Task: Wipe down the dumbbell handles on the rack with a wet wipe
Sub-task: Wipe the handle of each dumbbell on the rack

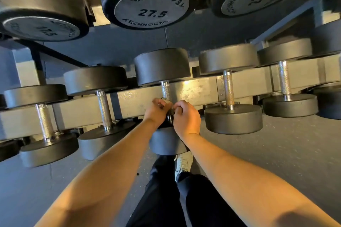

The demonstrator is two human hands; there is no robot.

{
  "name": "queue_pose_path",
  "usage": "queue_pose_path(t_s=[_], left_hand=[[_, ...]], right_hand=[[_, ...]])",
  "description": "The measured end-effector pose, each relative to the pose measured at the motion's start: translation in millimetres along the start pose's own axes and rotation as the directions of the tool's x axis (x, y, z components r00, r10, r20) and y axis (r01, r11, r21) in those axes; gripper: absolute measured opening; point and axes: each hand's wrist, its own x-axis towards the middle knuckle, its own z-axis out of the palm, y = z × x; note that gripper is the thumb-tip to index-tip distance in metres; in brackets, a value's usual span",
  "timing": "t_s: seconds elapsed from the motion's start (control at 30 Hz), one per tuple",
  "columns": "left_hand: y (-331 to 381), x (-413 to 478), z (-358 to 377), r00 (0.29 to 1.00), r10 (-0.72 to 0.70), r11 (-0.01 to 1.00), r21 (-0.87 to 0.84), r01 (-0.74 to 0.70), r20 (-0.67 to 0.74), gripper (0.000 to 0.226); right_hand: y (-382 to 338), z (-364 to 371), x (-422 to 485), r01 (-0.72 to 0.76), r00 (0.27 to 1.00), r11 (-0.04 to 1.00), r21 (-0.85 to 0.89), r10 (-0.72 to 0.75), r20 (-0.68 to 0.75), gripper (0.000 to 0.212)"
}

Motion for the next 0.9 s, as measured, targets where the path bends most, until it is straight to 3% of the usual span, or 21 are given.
queue_pose_path(t_s=[0.2, 0.37, 0.47, 0.63, 0.77, 0.9], left_hand=[[5.6, -9.8, 2.7, 0.998, -0.055, 0.945, 0.322, 0.055, -0.01, 0.004], [10.5, -19.2, 0.5, 0.997, -0.07, 0.896, 0.439, 0.072, -0.021, 0.013], [13.8, -31.8, -2.4, 0.993, -0.046, 0.923, 0.376, 0.082, -0.105, 0.015], [3.1, -61.0, 6.7, 0.977, -0.009, 0.998, 0.06, 0.023, -0.215, 0.018], [2.5, -65.9, 19.9, 0.947, 0.127, 0.992, 0.033, -0.123, -0.296, 0.01], [13.9, -54.2, 21.3, 0.925, 0.178, 0.984, 0.032, -0.178, -0.336, 0.025]], right_hand=[[1.3, 0.1, -0.4, 0.012, 1.0, 0.999, 0.045, -0.011, -0.018, 0.025], [0.8, 1.0, -1.7, 0.016, 0.999, 0.999, 0.046, -0.014, -0.044, 0.025], [-1.5, 0.3, -2.2, -0.024, 0.999, 0.996, 0.084, 0.027, -0.036, 0.025], [-11.9, -14.8, -3.2, -0.076, 0.997, 0.98, 0.184, 0.068, 0.046, 0.021], [-23.0, -30.9, 1.5, -0.059, 0.989, 0.964, 0.259, 0.02, 0.148, 0.022], [-20.3, -30.3, 5.2, -0.108, 0.975, 0.931, 0.348, 0.031, 0.221, 0.025]])
